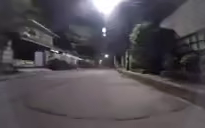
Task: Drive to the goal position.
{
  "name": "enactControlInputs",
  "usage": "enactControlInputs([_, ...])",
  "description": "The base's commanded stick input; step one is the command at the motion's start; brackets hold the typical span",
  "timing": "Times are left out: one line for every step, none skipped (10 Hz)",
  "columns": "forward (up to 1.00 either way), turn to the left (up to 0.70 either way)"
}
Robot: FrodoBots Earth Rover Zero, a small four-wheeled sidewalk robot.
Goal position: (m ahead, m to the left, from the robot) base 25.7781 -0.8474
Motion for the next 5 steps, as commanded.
enactControlInputs([0.70,0.00])
enactControlInputs([0.70,0.00])
enactControlInputs([0.70,0.00])
enactControlInputs([0.70,0.00])
enactControlInputs([0.70,0.00])
